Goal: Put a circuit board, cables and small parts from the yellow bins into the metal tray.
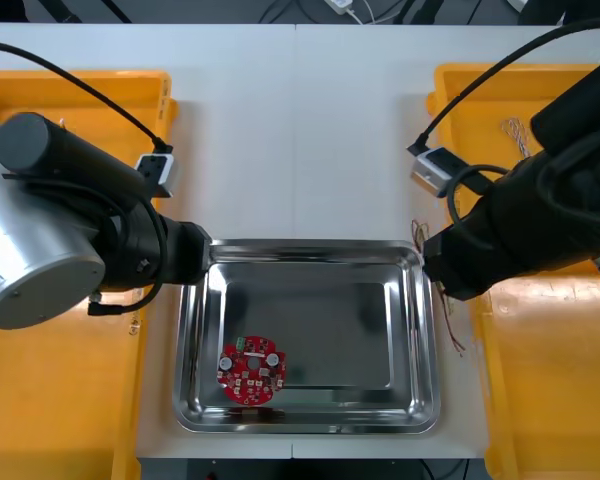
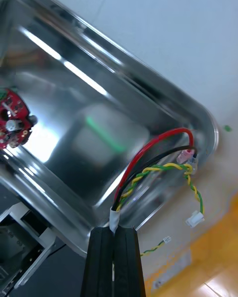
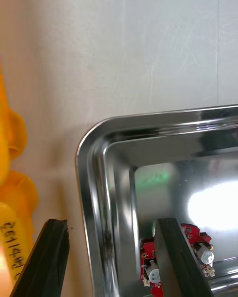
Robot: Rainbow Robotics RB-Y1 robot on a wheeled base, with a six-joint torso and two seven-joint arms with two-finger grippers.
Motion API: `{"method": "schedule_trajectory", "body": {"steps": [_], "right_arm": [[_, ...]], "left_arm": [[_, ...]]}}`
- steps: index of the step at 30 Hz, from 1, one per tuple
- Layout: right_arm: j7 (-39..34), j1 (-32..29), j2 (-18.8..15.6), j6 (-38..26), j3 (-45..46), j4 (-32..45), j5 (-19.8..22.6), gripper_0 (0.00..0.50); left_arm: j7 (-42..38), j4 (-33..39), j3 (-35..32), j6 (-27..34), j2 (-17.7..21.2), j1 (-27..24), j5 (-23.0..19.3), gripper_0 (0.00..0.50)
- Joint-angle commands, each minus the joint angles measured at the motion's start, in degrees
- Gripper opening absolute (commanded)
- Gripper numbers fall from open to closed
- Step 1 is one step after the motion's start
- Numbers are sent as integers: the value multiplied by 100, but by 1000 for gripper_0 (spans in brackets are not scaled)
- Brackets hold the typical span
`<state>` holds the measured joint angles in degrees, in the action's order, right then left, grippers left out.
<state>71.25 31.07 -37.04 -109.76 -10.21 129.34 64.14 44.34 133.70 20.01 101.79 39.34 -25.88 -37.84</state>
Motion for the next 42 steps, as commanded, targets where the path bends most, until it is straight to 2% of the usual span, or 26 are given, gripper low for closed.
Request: {"method": "schedule_trajectory", "body": {"steps": [1,3,7,11,14,19,24,29,37,42], "right_arm": [[258,285,267,-24,-570,311,-165,0],[328,303,329,-24,-693,364,-200,0],[1040,294,426,-24,-860,408,-323,0],[1611,303,426,-24,-1009,408,-429,0],[2007,276,426,-24,-1255,469,-763,0],[2446,206,505,-24,-1897,592,-1686,0],[2508,83,584,-24,-2327,584,-2151,0],[2657,-49,593,-24,-2582,540,-2195,0],[3580,-356,584,-24,-2661,531,-2380,0],[3765,-418,593,131,-2811,496,-2538,0]], "left_arm": [[-408,-46,-463,122,435,-339,-391,500],[-391,-169,-586,122,505,-401,-549,500],[-338,-538,-832,130,681,-585,-848,500],[-259,-890,-973,130,760,-744,-962,500],[-189,-1206,-1034,139,813,-849,-962,500],[-39,-1839,-1157,139,856,-1069,-944,500],[66,-2331,-1228,148,900,-1253,-900,500],[163,-2735,-1245,165,980,-1403,-839,500],[312,-3500,-1342,139,1085,-1719,-777,500],[365,-3922,-1456,-72,1085,-1816,-769,500]]}}
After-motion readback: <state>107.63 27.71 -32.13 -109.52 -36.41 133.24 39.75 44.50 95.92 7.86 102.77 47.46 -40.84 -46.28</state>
